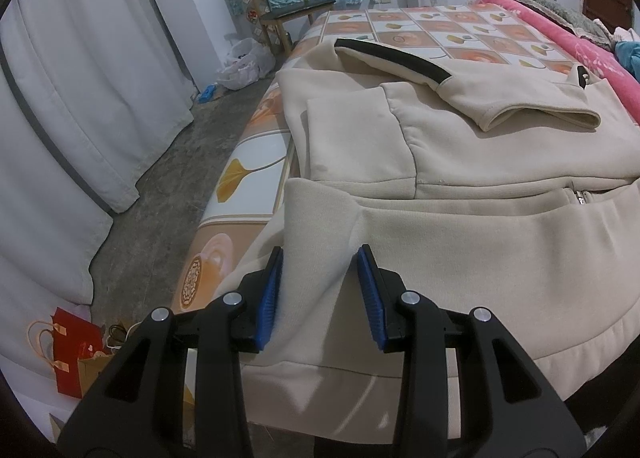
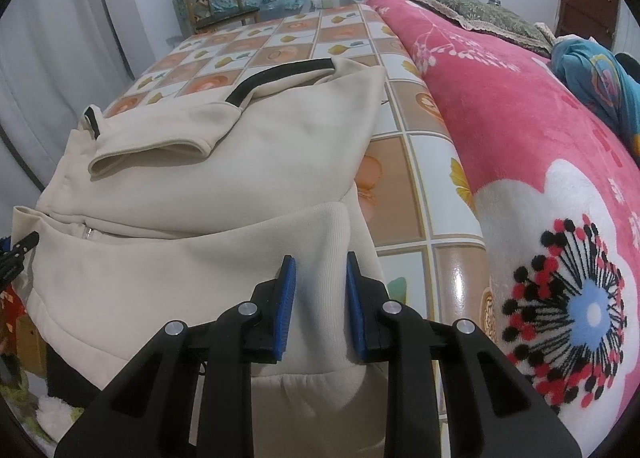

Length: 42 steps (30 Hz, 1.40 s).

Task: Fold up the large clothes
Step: 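Grasp the jacket's side edge with the right gripper while the left gripper holds its edge, then lift the jacket with both grippers and fold it over onto itself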

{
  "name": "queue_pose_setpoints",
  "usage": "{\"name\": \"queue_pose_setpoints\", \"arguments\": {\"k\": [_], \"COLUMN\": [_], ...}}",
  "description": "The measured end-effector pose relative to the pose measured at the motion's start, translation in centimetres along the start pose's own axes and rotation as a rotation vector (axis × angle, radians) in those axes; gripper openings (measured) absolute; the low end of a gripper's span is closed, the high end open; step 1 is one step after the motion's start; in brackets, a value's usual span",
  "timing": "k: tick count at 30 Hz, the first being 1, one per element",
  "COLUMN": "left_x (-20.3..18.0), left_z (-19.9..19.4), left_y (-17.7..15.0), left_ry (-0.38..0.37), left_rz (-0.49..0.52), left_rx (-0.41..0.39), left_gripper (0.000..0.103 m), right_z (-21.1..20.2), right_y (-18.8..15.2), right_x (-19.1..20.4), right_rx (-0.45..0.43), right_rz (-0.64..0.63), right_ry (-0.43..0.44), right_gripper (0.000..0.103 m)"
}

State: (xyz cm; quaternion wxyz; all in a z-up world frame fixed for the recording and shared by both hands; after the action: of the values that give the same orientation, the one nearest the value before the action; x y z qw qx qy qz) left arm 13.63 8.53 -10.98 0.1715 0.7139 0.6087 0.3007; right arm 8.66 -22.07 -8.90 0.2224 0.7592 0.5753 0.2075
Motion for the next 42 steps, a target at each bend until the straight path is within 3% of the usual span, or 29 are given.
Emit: {"name": "queue_pose_setpoints", "arguments": {"k": [12,14,15,17,18,20,27,34,37,42], "left_x": [0.0,0.1,0.1,0.3,0.5,0.9,3.7,5.6,6.2,6.8], "left_z": [0.0,0.0,0.0,-0.3,-0.6,-1.7,-9.3,-15.6,-16.1,-13.9], "left_y": [0.0,0.0,-0.1,-0.2,-0.3,-0.3,-0.4,3.3,5.8,10.6], "left_ry": [0.0,-0.001,0.0,0.009,0.003,-0.018,-0.139,-0.192,-0.193,-0.194], "left_rz": [-0.001,-0.002,-0.002,0.0,-0.006,-0.021,-0.071,-0.082,-0.075,-0.071], "left_rx": [-0.004,-0.011,-0.016,-0.029,-0.041,-0.07,-0.247,-0.435,-0.491,-0.51], "left_gripper": [0.036,0.036,0.035,0.018,0.016,0.008,0.005,0.005,0.005,0.005], "right_z": [-0.1,-0.3,-0.5,-1.6,-2.0,-3.7,-10.7,-15.9,-16.2,-14.7], "right_y": [0.0,-0.1,-0.1,0.0,0.0,0.0,0.3,4.5,7.1,11.1], "right_x": [0.1,0.3,0.3,0.6,0.7,0.7,1.8,2.8,2.7,2.6], "right_rx": [-0.004,-0.013,-0.02,-0.046,-0.056,-0.092,-0.231,-0.389,-0.432,-0.456], "right_rz": [-0.012,-0.033,-0.043,-0.053,-0.055,-0.06,-0.075,-0.093,-0.089,-0.083], "right_ry": [-0.009,-0.019,-0.023,-0.016,-0.014,-0.014,-0.009,0.022,0.028,0.042], "right_gripper": [0.024,0.016,0.013,0.007,0.007,0.006,0.006,0.006,0.006,0.006]}}
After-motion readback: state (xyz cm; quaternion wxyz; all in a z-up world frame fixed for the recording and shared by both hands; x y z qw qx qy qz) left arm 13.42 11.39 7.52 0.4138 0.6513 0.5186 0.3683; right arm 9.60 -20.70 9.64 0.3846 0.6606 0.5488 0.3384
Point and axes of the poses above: each gripper's, at about its wrist camera, not at the fingertips, and z roughly the way its jaws point, x to its left, y to its top, the point moved 8 cm from there along z, roughly the way its jaws point, and after that the axes turned 1 degree about z, right-handed, at the moved point
